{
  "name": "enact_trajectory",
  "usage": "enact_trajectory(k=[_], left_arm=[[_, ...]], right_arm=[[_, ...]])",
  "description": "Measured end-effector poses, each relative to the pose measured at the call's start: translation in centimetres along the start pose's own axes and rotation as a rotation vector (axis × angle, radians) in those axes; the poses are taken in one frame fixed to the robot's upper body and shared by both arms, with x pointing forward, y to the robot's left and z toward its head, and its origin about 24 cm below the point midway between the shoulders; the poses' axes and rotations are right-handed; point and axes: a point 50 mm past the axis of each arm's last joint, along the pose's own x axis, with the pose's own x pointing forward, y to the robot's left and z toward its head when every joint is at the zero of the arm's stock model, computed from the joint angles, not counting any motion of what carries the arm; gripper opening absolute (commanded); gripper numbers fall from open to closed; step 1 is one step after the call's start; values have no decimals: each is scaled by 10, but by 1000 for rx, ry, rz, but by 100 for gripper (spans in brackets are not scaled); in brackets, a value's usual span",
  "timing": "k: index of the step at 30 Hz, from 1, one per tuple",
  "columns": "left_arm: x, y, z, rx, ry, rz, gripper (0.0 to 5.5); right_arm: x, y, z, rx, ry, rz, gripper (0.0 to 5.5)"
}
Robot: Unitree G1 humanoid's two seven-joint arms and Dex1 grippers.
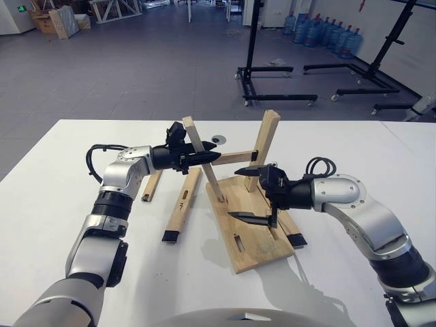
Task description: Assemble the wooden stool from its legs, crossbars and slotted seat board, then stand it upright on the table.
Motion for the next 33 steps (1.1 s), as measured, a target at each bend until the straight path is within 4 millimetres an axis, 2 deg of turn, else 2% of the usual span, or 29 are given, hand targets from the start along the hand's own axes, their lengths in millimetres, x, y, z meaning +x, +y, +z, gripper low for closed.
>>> enact_trajectory(k=[10, 21, 23, 28, 31, 33], left_arm=[[1, 3, -2, 62, 38, 25, 202], [2, 3, -10, 47, 48, 32, 202], [2, 3, -10, 42, 47, 33, 202], [3, 3, -9, 35, 44, 31, 202], [4, 2, -8, 35, 41, 29, 202], [5, 2, -8, 34, 40, 27, 202]], right_arm=[[2, 1, 0, 3, -5, 3, 540], [2, -2, 3, -1, -15, -20, 540], [-2, -15, 20, -44, -60, -98, 540], [-17, -61, 82, -204, -237, -400, 540], [-18, -76, 106, -343, -263, -559, 540], [-9, -78, 118, -506, -216, -627, 540]])
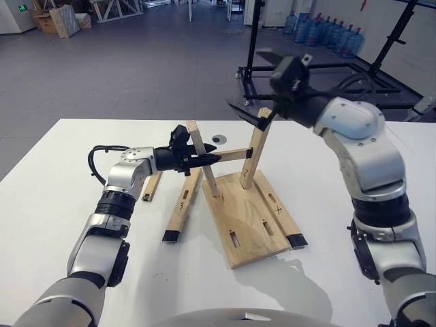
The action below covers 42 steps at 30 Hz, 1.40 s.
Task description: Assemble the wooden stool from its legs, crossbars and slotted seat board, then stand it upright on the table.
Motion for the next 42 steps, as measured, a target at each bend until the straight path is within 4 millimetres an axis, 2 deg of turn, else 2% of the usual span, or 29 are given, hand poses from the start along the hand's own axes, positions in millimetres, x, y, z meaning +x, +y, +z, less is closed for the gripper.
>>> enact_trajectory(k=[2, 7, 11, 14, 18, 21, 23, 27, 30, 33, 35, 37, 39, 40, 42], left_arm=[[1, 0, 0, -1, -1, 2, 202], [3, 0, 0, -4, -6, 9, 202], [4, 0, 0, -5, -6, 10, 202], [4, -1, 0, -5, -6, 9, 202], [4, -1, 0, -10, -7, 10, 202], [5, -1, -2, -15, -4, 15, 202], [4, -1, -3, -19, -3, 18, 202], [4, -1, -3, -18, -3, 16, 202], [6, -2, -1, -9, -5, 8, 202], [9, -2, 0, -9, -4, 0, 202], [10, -2, 0, -10, -5, -1, 202], [10, -2, 0, -9, -4, -2, 202], [10, -2, 0, -7, -1, -2, 202], [10, -3, 0, -6, 0, -2, 202], [11, -3, 0, 0, 4, -6, 202]], right_arm=[[11, 6, 0, -150, 27, -2, 540], [24, 20, -24, -333, 147, 24, 540], [25, 20, -40, -354, 223, 18, 540], [25, 29, -48, -350, 239, 38, 540], [10, 66, -86, -280, 326, 129, 540], [6, 78, -95, -292, 319, 120, 540], [4, 82, -97, -276, 310, 96, 540], [6, 77, -93, -190, 311, 72, 540], [13, 69, -79, -130, 273, 77, 540], [30, 12, -26, -237, 127, -88, 540], [34, 1, -14, -283, 100, -122, 540], [34, 0, -16, -321, 116, -124, 540], [33, 3, -26, -357, 161, -102, 540], [30, 9, -33, -364, 176, -79, 540], [20, 38, -65, -358, 252, 16, 540]])
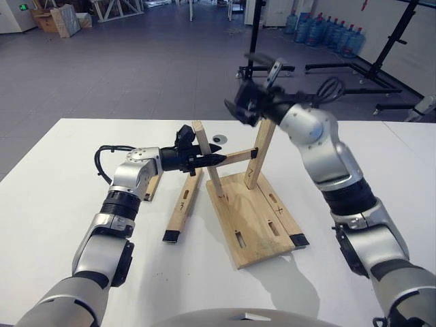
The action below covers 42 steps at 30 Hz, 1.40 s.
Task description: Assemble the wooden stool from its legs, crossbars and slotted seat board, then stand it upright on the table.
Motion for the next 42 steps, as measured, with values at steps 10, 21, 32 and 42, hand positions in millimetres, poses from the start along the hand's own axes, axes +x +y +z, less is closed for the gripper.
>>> enact_trajectory(k=[10, 21, 32, 42], left_arm=[[2, -6, -15, 38, 20, -4, 202], [5, -4, -9, 55, 14, -6, 202], [6, 0, -16, 28, 43, 25, 263], [3, 4, -27, 17, 115, 73, 428]], right_arm=[[-15, 63, -28, 68, 18, 18, 540], [-5, -43, 22, 12, -118, -149, 540], [-16, 62, -30, -68, 29, 17, 540], [-16, 61, -29, -68, 21, 13, 540]])
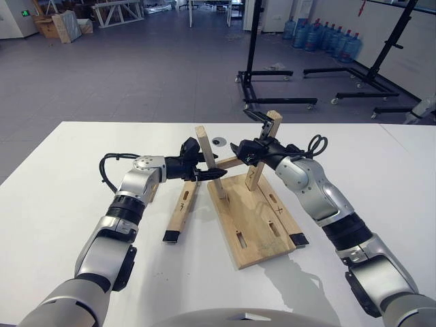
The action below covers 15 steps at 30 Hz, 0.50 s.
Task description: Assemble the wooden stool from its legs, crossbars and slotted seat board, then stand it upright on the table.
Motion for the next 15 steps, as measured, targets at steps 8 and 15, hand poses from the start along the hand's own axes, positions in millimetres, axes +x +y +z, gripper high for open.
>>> enact_trajectory(k=[8, 15], left_arm=[[-97, -28, -6, -58, -20, 167, 474], [-139, -45, 21, -136, -106, 625, 474]], right_arm=[[-5, -9, 4, 81, 8, -22, 540], [-22, -120, 29, 149, -41, -303, 540]])
